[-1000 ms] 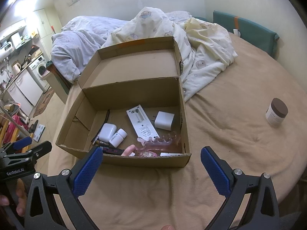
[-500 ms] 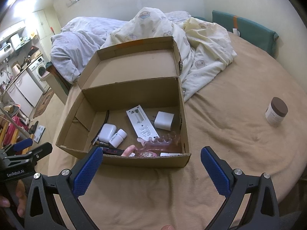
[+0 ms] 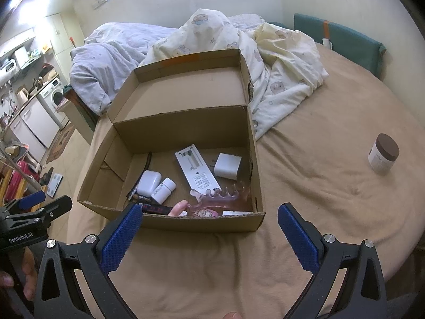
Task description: Organize rigid objects
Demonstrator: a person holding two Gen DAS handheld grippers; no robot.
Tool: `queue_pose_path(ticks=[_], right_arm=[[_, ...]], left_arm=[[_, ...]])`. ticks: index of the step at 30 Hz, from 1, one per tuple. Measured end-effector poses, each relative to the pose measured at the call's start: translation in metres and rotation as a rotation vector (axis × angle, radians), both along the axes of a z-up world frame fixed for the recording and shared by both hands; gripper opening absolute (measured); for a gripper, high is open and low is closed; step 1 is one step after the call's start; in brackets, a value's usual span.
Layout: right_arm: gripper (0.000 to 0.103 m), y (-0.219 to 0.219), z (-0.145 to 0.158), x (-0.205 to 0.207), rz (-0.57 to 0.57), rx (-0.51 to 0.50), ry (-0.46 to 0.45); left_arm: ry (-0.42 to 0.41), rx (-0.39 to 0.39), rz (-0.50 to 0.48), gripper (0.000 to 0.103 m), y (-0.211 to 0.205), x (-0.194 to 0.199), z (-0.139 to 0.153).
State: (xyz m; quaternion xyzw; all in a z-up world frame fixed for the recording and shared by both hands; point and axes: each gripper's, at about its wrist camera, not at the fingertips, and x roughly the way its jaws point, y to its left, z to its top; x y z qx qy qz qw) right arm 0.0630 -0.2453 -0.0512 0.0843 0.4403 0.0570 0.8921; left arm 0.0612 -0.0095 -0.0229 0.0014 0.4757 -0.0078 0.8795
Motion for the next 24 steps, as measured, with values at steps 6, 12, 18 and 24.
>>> queue_pose_path(ticks=[6, 12, 18, 24], right_arm=[[0.103, 0.0016, -0.0005, -0.0006, 0.000, 0.001, 0.002], [0.103, 0.0020, -0.0003, -0.0006, -0.001, 0.000, 0.001], [0.103, 0.0022, -0.0002, -0.0006, -0.001, 0.000, 0.002], [0.103, 0.0022, -0.0001, -0.0005, 0.000, -0.001, 0.001]], left_arm=[[0.002, -0.003, -0.001, 0.103, 0.0005, 0.0000, 0.0000], [0.004, -0.006, -0.001, 0.103, 0.0009, 0.0005, -0.0003], [0.003, -0.006, -0.001, 0.103, 0.0005, 0.0002, -0.0007], [-0.001, -0.008, 0.005, 0.103, 0.0026, 0.0006, 0.0005]])
